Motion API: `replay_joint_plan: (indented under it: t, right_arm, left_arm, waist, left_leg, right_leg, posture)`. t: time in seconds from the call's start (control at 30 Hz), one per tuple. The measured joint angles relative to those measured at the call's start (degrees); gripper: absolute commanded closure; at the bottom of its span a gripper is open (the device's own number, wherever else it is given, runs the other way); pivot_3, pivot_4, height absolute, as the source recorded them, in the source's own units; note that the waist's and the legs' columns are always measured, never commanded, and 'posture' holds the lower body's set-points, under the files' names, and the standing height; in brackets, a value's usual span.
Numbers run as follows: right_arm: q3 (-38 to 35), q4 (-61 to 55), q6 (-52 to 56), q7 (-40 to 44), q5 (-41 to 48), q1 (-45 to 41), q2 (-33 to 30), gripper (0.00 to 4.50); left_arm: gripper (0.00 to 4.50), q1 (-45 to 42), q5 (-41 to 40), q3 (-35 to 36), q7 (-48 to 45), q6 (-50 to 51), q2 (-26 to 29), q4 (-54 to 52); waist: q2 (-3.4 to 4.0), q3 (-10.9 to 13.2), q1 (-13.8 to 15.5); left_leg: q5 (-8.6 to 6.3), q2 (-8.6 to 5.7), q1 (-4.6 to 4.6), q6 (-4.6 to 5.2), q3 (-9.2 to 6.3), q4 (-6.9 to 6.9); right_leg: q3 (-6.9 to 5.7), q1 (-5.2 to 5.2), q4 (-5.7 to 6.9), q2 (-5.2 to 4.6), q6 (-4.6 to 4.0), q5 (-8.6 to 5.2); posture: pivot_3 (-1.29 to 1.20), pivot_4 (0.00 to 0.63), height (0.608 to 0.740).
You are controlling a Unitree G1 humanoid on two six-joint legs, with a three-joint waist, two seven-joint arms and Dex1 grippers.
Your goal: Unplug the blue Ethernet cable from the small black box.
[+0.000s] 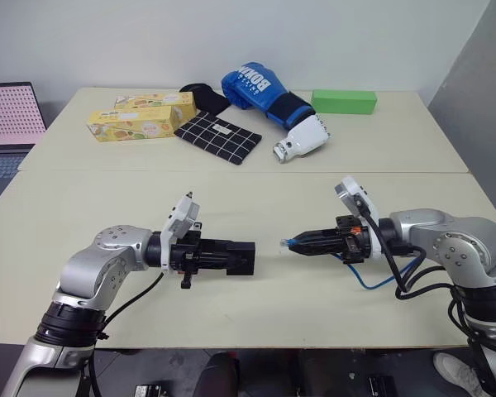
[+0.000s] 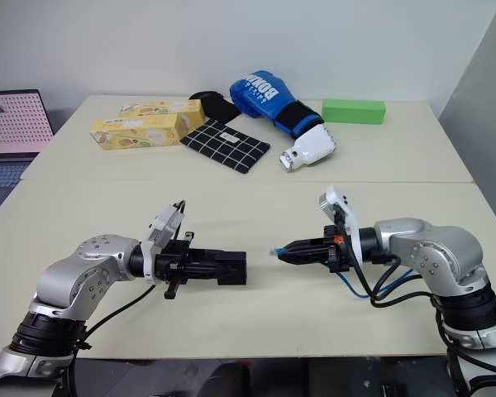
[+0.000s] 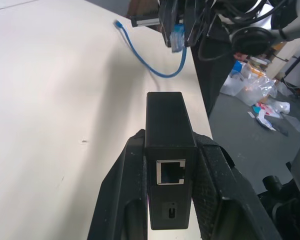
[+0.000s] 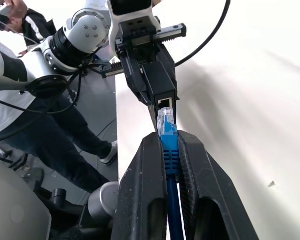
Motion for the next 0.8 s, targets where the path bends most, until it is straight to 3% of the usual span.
replay_joint_plan:
  t: [0.13, 0.23, 0.43, 0.53, 0.57, 0.8]
  right_arm:
    - [-0.06, 1.29, -3.63, -0.79, -2.76, -0.05, 0.44, 4.46]
    - [-0.04, 7.68, -12.41, -4.82, -11.50, -0.49, 2.09, 4.46]
    - [1.17, 29.68, -34.41, -22.24, -32.36, -3.46, 9.92, 4.46]
    - [1.37, 37.99, -39.46, -26.14, -37.19, -3.30, 12.66, 4.46]
    - [1.42, 39.64, -40.60, -26.58, -38.33, -3.27, 13.45, 3.76]
    - [-0.36, 39.76, -41.16, -24.85, -39.85, -2.49, 14.31, 2.17]
  left_arm:
    - [3.71, 0.04, 0.02, 1.04, 0.40, 0.02, 0.02, 0.06]
    - [3.71, 0.50, -0.16, 2.87, 2.14, 0.21, 0.03, 0.04]
    - [3.71, 3.16, -0.11, 5.97, 9.86, 1.03, -1.90, -2.03]
    - [3.71, 3.90, -0.03, 6.48, 13.01, 1.25, -2.26, -3.40]
    - [3.71, 3.89, -0.02, 6.62, 14.03, 1.36, -2.39, -3.71]
    - [3.71, 3.26, 1.93, 7.99, 22.09, 1.64, -4.15, -3.69]
  waist:
    - [0.00, 0.00, -0.01]
    - [0.00, 0.00, 0.00]
    - [-0.01, -0.01, -0.09]
    - [-0.01, -0.01, 0.01]
    - [-0.01, -0.01, -0.01]
    - [-0.01, -0.01, -0.02]
  left_leg:
    - [0.00, -0.01, 0.00, 0.00, 0.03, 0.01]
    - [0.00, -0.01, 0.01, 0.00, 0.05, 0.00]
    - [0.02, 0.07, -0.13, -0.03, 0.23, 0.02]
    - [0.04, 0.08, -0.56, -0.07, 0.22, 0.05]
    - [0.11, 0.08, -0.67, -0.18, 0.24, 0.08]
    - [0.04, 0.07, -0.65, -0.06, 0.24, 0.07]
  right_leg:
    - [0.01, 0.00, -0.01, 0.00, 0.00, 0.00]
    - [0.02, 0.00, 0.00, 0.00, 0.00, 0.00]
    - [0.16, -0.25, 0.14, -0.09, 0.00, 0.00]
    - [0.16, -0.66, 0.22, -0.15, -0.01, 0.01]
    - [0.16, -0.76, 0.23, -0.15, -0.01, 0.02]
    - [0.14, -0.74, 0.22, -0.17, -0.01, 0.02]
  posture:
    - [0.00, 0.150, 0.740]
    - [0.00, 0.150, 0.740]
    - [0.00, 0.150, 0.740]
    - [0.00, 0.150, 0.740]
    - [0.00, 0.150, 0.740]
    - [0.00, 0.150, 0.740]
